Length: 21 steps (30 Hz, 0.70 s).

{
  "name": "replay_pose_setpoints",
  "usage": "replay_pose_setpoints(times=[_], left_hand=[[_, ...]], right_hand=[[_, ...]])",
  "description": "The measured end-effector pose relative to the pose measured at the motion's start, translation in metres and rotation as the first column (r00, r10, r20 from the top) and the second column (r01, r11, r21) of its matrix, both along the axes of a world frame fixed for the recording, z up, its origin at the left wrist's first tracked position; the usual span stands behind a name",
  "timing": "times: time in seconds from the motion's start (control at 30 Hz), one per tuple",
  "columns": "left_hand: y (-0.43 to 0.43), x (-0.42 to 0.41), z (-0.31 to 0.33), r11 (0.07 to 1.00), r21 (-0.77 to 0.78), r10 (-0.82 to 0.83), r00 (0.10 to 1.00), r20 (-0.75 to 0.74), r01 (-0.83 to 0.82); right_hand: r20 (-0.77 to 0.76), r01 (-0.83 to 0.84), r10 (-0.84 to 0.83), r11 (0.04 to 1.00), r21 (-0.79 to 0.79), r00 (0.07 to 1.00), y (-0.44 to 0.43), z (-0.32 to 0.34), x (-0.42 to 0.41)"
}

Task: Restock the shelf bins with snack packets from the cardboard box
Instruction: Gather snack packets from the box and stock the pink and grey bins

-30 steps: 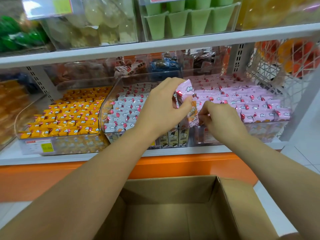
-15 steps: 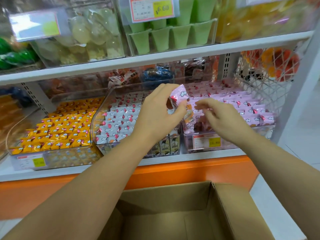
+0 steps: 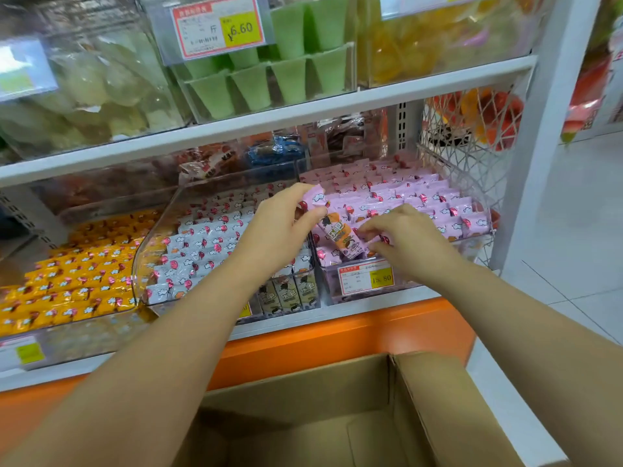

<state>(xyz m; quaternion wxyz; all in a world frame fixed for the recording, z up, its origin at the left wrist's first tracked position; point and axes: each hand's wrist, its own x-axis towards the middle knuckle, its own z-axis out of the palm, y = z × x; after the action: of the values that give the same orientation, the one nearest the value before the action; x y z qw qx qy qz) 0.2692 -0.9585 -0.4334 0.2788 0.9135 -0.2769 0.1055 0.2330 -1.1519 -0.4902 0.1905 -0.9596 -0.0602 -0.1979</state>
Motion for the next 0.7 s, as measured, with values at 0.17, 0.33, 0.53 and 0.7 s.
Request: replay_pose_setpoints(times=[0.17,0.33,0.53,0.7], left_hand=[[-0.012,0.000,0.000,0.961,0.253,-0.118,0.993,0.024,0.109],[-0.038,0.007,-0.011,0.847,0.530,-0.076,0.980,0.183,-0.034],[-0.040,0.001,-0.016,0.797,0.598,-0.105,0.958,0.267,-0.079],[-0.034,-0.005,-0.017,0.793,0.608,-0.146,0.958,0.249,-0.037]], right_hand=[[0.050,0.026,-0.037,0.978,0.206,0.998,0.002,0.001,0.007],[0.000,0.007,-0.008,0.980,0.200,1.000,0.004,0.002,0.005],[0.067,0.045,-0.046,0.999,0.013,0.997,0.005,-0.007,-0.001],[0.083,0.020,-0.018,1.000,-0.015,0.996,0.004,-0.012,-0.006]])
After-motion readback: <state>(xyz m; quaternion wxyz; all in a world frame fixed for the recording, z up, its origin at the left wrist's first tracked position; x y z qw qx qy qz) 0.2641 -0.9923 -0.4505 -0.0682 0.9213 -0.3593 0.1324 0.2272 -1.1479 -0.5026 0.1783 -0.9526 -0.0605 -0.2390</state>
